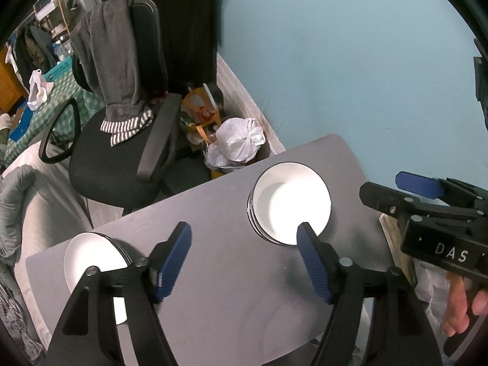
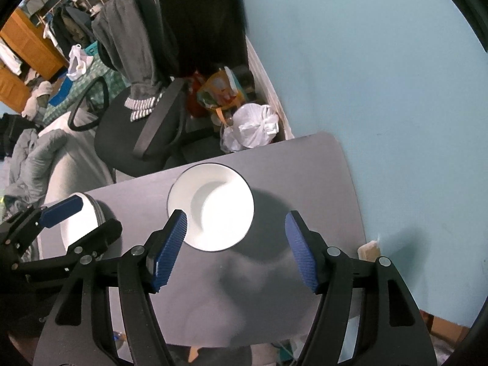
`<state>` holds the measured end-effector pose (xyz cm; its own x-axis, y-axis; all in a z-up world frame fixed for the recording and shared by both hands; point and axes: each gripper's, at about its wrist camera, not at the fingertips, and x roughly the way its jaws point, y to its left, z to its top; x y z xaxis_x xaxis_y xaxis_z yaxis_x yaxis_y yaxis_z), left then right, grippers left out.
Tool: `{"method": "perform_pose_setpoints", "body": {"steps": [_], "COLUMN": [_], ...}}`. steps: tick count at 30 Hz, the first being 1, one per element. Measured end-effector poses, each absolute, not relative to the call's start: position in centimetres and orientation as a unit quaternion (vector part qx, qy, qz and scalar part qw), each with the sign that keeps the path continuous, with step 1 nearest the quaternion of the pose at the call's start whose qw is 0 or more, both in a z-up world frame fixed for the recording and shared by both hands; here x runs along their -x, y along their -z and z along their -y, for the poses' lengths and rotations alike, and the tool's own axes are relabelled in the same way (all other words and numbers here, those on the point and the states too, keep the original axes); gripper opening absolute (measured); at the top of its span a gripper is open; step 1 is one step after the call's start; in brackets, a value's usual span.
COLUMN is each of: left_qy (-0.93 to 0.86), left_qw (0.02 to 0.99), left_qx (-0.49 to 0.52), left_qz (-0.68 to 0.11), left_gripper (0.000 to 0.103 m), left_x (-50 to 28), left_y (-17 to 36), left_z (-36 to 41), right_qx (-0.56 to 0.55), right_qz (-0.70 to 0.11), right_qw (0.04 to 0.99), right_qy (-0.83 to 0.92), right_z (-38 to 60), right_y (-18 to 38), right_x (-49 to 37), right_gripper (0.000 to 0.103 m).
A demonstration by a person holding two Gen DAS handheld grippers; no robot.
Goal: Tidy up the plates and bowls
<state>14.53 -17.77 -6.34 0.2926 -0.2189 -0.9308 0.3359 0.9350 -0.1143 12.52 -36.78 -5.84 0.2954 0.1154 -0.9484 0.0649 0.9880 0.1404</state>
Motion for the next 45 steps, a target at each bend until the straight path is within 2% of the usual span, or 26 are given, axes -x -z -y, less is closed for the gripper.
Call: {"method": "perform_pose_setpoints", "body": {"steps": [6, 25, 36, 45], "left_qy": [0.184, 0.192, 0.19, 0.183], "left_qw": [0.801, 0.806, 0.802, 0.785], "left_qx": [-0.047, -0.04, -0.043, -0.037], "left_qz": [-0.568, -0.558, -0.564, -0.59], "left_gripper": [0.078, 0.079, 0.079, 0.079], "left_x": [-13.6, -12.4, -13.2, -15.1], "left_y": [6.0, 5.4, 6.2, 9.1], "left_z": [17.6, 18.0, 18.6, 19.2], "right_qx": [-0.074, -0.067, -0.066, -0.069], "right_qz": [-0.58, -0.574, -0.594, -0.616], "right_qw": [0.811, 0.816, 0.801, 0.785], "right_qy": [-0.013, -0.007, -0.004, -0.014], "right_z": [36.8, 38.1, 39.5, 40.5], "right_y": [4.8, 4.8, 6.7, 9.4], "right_x": [-11.6, -10.1, -10.2, -11.1], "right_gripper": [0.067, 0.068, 0.068, 0.068]}}
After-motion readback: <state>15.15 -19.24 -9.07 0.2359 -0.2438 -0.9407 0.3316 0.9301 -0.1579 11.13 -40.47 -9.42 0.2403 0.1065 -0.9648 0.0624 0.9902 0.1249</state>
